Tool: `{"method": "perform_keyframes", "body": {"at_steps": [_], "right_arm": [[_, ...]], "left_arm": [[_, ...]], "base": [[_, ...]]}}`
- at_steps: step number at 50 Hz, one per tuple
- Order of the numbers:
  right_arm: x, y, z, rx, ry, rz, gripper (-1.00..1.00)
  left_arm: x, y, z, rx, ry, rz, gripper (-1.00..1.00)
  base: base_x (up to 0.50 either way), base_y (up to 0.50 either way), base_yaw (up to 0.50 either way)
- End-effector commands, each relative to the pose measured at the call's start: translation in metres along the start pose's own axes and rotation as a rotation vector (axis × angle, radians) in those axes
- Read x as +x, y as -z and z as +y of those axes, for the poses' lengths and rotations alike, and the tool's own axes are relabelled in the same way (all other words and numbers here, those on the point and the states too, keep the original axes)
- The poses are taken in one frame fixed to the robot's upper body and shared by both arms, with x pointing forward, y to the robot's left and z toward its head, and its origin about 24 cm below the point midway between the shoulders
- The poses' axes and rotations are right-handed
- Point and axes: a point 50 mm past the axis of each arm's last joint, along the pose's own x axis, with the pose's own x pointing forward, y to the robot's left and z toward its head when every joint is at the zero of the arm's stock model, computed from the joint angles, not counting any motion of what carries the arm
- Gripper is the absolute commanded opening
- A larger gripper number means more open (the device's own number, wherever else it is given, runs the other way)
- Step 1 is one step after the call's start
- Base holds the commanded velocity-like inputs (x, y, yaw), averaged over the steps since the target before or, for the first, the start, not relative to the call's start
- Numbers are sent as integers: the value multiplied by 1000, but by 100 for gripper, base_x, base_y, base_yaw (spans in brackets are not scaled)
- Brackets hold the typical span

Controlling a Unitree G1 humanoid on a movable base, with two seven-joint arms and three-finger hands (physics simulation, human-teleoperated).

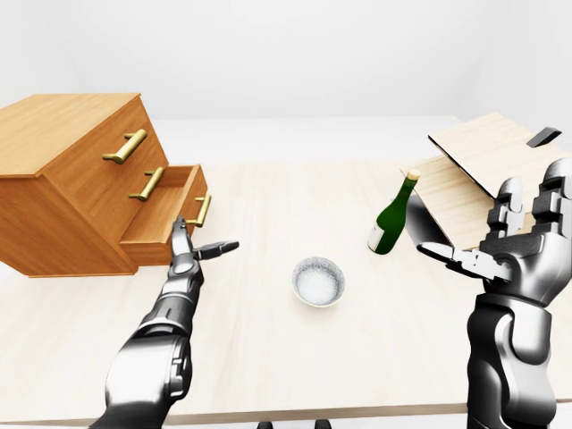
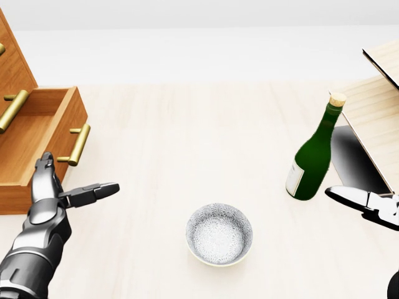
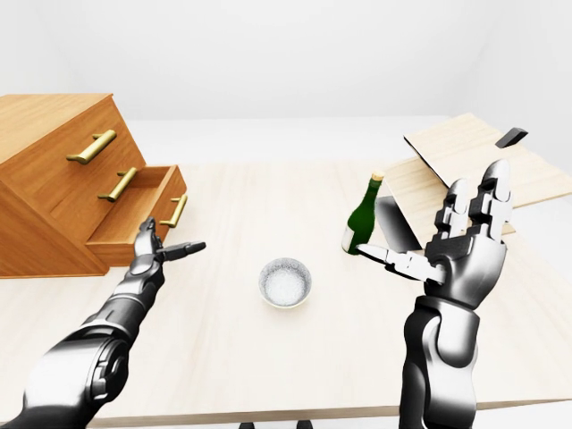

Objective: Close the bottom drawer of the cabinet.

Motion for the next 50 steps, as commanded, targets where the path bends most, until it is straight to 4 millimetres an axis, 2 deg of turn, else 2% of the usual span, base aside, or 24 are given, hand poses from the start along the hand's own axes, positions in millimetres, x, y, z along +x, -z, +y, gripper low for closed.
{"method": "perform_keyframes", "body": {"at_steps": [1, 15, 17, 26, 34, 50], "right_arm": [[0, 1, 0, -1, -1, 3, 100], [-1, 2, 1, -2, -3, 8, 100], [-1, 2, 1, -3, -3, 10, 100], [-1, 2, 1, -3, -4, 11, 100], [-1, 1, 0, -1, -4, 5, 100], [0, 4, 0, -1, -2, 15, 100]], "left_arm": [[4, -5, 22, -53, -123, 8, 100], [3, -6, 42, 118, -291, -26, 100], [2, -6, 47, 188, -346, -43, 100], [2, -6, 56, 216, -388, -45, 100], [2, -8, 61, 359, -394, -83, 100], [3, -15, 77, 357, -437, -90, 100]], "base": [[0, 0, 0], [0, 0, 0], [0, 0, 0], [0, 0, 0], [0, 0, 0], [0, 0, 0]]}}
